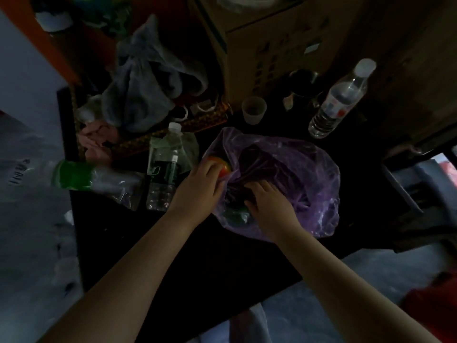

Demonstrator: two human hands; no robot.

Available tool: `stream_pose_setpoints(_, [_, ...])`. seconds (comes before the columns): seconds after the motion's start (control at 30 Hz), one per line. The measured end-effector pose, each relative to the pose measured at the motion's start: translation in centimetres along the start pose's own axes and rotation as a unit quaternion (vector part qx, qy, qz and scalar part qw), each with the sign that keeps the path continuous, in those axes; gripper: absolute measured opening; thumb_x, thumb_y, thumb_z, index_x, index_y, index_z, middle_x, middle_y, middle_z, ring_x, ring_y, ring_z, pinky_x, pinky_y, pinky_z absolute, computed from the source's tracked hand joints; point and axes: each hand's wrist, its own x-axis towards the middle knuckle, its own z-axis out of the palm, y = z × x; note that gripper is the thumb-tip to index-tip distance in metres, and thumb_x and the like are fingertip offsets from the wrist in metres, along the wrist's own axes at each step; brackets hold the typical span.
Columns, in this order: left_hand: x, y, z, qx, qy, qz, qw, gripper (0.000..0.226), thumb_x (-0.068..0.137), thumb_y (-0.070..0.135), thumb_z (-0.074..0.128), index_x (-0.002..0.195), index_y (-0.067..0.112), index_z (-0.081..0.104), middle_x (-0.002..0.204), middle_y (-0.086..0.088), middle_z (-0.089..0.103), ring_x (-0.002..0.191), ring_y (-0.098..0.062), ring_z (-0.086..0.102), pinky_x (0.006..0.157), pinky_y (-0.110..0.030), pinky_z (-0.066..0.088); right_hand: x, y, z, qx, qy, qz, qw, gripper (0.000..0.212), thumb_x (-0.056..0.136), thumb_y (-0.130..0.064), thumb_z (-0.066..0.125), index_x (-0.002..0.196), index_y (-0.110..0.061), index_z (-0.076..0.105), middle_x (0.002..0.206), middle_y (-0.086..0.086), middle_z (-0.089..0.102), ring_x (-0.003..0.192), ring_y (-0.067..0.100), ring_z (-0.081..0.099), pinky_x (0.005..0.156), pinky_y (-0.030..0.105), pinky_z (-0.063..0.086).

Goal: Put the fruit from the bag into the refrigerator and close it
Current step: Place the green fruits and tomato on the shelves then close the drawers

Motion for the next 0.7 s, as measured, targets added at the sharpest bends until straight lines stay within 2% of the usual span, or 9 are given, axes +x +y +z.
stream_pose_setpoints(0.23, [3.0,-1.4,2.4,0.002,0.001,-0.011,1.0,0.034,0.098,0.018,0.045,0.13,0.009,0.049,0.132,-0.006,0.047,0.114,-0.026,0.051,0.089,-0.036,0.047,0.9,0.8,2.6,0.013,-0.047,-0.018,0.999,0.048,0.091,-0.038,0.055,0.134,-0.019,0.046,0.131,0.003,0.047,0.12,0.025,0.043,0.089,0.034,0.041])
stream_pose_setpoints(0.43, [4.0,-2.2,3.4,0.023,-0.02,-0.039,0.999,0.05,0.094,0.023,0.054,0.14,0.009,0.039,0.143,-0.007,0.036,0.129,-0.025,0.038,0.101,-0.033,0.038,0.2,1.2,3.5,0.027,-0.056,-0.041,0.997,0.058,0.087,-0.047,0.057,0.136,-0.019,0.044,0.134,0.001,0.047,0.124,0.023,0.042,0.095,0.035,0.042])
stream_pose_setpoints(0.6, [4.2,-2.0,3.9,0.032,-0.032,-0.053,0.998,0.067,0.087,0.024,0.065,0.144,0.011,0.031,0.146,-0.006,0.028,0.134,-0.026,0.029,0.105,-0.036,0.036,-0.5,1.0,4.1,0.011,-0.052,-0.071,0.996,0.06,0.082,-0.041,0.064,0.133,-0.013,0.05,0.125,0.007,0.054,0.112,0.03,0.05,0.086,0.04,0.047])
stream_pose_setpoints(0.7, [4.4,-1.8,4.1,0.058,-0.036,-0.049,0.996,0.073,0.085,0.024,0.068,0.145,0.012,0.028,0.144,-0.007,0.028,0.133,-0.028,0.026,0.106,-0.038,0.035,-1.0,0.9,4.6,0.001,-0.067,-0.095,0.993,0.06,0.08,-0.041,0.065,0.131,-0.013,0.052,0.124,0.007,0.054,0.111,0.029,0.051,0.089,0.038,0.045])
